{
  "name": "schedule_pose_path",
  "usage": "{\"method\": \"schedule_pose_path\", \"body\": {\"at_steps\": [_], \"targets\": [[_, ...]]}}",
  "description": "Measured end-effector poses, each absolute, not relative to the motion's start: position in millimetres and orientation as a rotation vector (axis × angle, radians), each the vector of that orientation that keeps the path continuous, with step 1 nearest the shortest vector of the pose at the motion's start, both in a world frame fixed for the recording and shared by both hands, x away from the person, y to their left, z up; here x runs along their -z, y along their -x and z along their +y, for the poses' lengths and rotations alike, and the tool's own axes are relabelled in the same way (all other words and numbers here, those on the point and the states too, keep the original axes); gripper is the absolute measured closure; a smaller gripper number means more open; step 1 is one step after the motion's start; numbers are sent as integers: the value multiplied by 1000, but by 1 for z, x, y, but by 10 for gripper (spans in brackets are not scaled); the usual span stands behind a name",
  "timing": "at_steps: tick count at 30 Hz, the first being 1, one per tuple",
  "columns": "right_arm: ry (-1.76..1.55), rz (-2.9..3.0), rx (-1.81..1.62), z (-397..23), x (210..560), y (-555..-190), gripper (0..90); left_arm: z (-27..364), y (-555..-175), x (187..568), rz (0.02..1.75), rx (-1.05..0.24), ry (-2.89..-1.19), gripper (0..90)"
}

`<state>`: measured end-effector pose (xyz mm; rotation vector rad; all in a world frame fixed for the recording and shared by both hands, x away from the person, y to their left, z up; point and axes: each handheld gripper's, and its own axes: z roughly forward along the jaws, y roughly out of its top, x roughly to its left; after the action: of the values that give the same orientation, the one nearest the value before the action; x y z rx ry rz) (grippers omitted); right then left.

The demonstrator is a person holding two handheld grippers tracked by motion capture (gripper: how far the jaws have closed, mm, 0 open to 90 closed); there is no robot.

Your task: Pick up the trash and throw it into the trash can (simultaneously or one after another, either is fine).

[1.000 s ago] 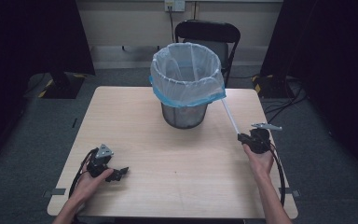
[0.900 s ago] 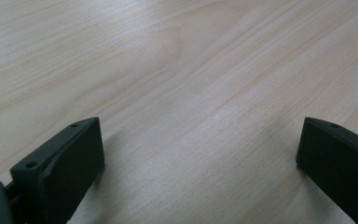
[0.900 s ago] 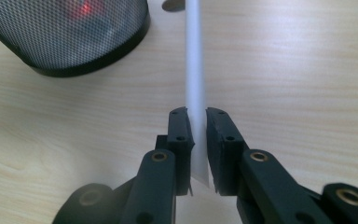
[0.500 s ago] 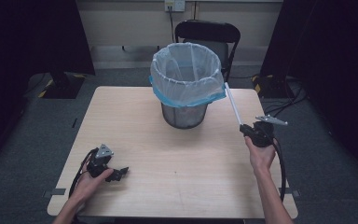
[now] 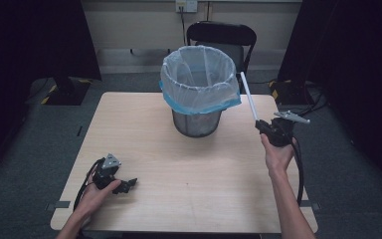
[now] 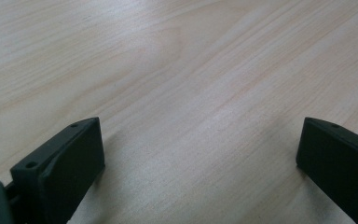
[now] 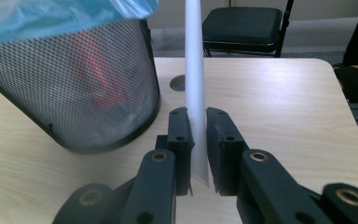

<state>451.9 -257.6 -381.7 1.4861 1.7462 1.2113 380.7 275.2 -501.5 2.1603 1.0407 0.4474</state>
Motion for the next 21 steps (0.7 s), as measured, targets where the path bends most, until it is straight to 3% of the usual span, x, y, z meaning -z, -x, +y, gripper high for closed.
{"method": "schedule_pose_path", "body": {"at_steps": [21], "targets": [[-1408, 1673, -1303, -246, 340, -453, 814, 275, -381, 502, 1041, -447, -2161, 5]]}}
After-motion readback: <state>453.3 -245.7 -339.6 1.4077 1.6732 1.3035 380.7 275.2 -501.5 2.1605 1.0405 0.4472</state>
